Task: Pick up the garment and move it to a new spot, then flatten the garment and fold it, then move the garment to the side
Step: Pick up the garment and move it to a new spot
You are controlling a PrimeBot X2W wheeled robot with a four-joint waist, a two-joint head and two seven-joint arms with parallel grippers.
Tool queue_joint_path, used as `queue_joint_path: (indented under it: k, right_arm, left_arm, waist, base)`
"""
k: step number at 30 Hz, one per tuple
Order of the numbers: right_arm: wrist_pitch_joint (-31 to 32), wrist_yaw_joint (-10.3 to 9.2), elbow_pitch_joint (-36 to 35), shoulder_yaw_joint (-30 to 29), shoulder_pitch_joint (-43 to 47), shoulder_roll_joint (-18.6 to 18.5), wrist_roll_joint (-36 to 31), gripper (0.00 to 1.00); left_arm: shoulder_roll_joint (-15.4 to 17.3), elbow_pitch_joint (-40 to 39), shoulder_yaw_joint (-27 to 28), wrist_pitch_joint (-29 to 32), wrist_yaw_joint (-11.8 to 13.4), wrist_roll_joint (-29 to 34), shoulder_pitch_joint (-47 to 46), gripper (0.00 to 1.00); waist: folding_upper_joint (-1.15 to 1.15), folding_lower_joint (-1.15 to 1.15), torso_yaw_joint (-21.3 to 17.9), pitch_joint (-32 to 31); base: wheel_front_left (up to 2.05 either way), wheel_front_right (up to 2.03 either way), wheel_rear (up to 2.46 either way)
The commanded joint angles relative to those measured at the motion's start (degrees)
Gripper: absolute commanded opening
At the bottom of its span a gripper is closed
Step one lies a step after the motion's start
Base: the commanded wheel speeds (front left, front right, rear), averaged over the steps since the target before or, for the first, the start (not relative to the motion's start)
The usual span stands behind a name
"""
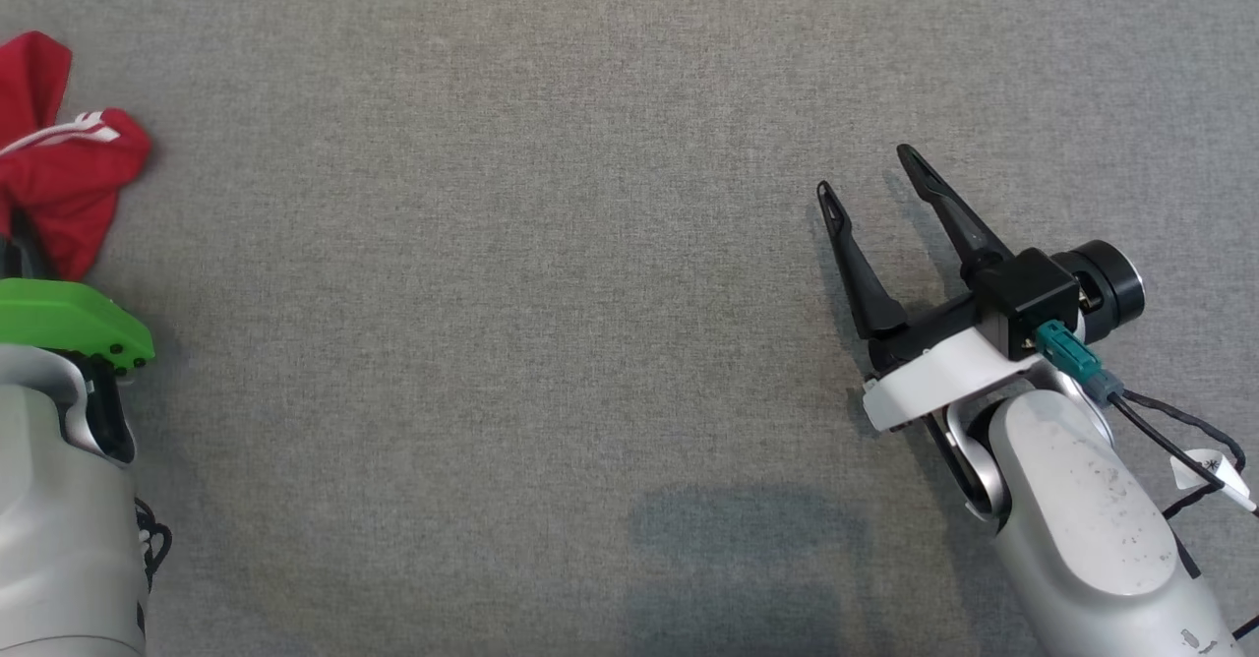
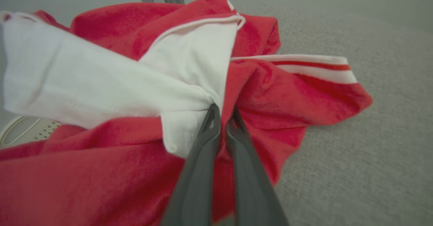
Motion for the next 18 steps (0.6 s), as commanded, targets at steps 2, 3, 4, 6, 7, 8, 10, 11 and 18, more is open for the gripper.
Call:
queue_joint_path:
  k: [2, 3, 4, 6, 7, 8, 10, 11, 18]
  right_arm:
    - [-0.01, -0.06, 0.18, -0.34, 0.12, 0.76, 0.53, 1.0]
    - [-0.01, -0.06, 0.3, -0.45, 0.19, 0.99, 0.71, 1.0]
    - [-0.01, -0.06, 0.43, -0.61, 0.33, 1.31, 0.86, 1.0]
    - [-0.01, -0.06, 0.76, -0.94, 0.72, 1.9, 1.43, 1.0]
    - [-0.01, -0.06, 0.96, -1.05, 0.89, 2.21, 1.61, 1.0]
    - [-0.01, -0.06, 1.09, -1.1, 1.17, 2.55, 1.68, 1.0]
    - [-0.01, -0.06, 1.43, -1.33, 1.45, 3.08, 1.97, 1.0]
    - [-0.01, -0.06, 1.6, -1.43, 1.62, 3.3, 2.15, 1.0]
    - [-0.01, -0.06, 2.18, -2.26, 2.92, 4.51, 3.1, 1.0]
  left_arm:
    - [0.23, -2.45, -0.81, 0.01, -1.1, 0.91, -0.12, 0.0]
    - [0.19, -3.35, -1.19, 0.01, -1.35, 1.16, -0.14, 0.0]
    - [-0.01, -4.51, -1.63, 0.0, -1.63, 1.55, -0.2, 0.0]
    - [-0.85, -6.18, -3.02, 0.01, -2.08, 2.53, -0.44, 0.0]
    - [-1.27, -6.88, -3.54, 0.0, -2.19, 2.69, -0.61, 0.0]
    - [-1.57, -7.7, -4.33, 0.0, -2.43, 3.19, -0.66, 0.0]
    - [-2.39, -8.83, -5.64, 0.01, -2.59, 3.07, -0.23, 0.0]
    - [-2.7, -9.4, -6.41, 0.0, -2.72, 3.45, -0.04, 0.0]
    - [-6.63, -12.93, -15.43, 0.0, -3.0, 2.94, 1.83, 0.0]
  waist:
    - [0.0, -0.01, -0.4, -1.08]
    - [0.0, -0.01, -0.51, -1.46]
    - [0.0, -0.01, -0.66, -1.98]
    - [0.0, -0.01, -0.97, -3.0]
    - [0.0, -0.01, -1.16, -3.51]
    - [0.0, -0.01, -1.41, -4.06]
    - [0.0, -0.01, -2.07, -4.99]
    - [0.0, -0.01, -2.43, -5.4]
    - [0.0, -0.01, -6.22, -8.02]
  base:
    - [0.0, 0.0, 0.0]
    - [0.0, 0.0, 0.0]
    - [0.0, 0.0, 0.0]
    - [0.0, 0.0, 0.0]
    - [0.0, 0.0, 0.0]
    - [0.0, 0.0, 0.0]
    - [0.0, 0.0, 0.0]
    - [0.0, 0.0, 0.0]
    - [0.0, 0.0, 0.0]
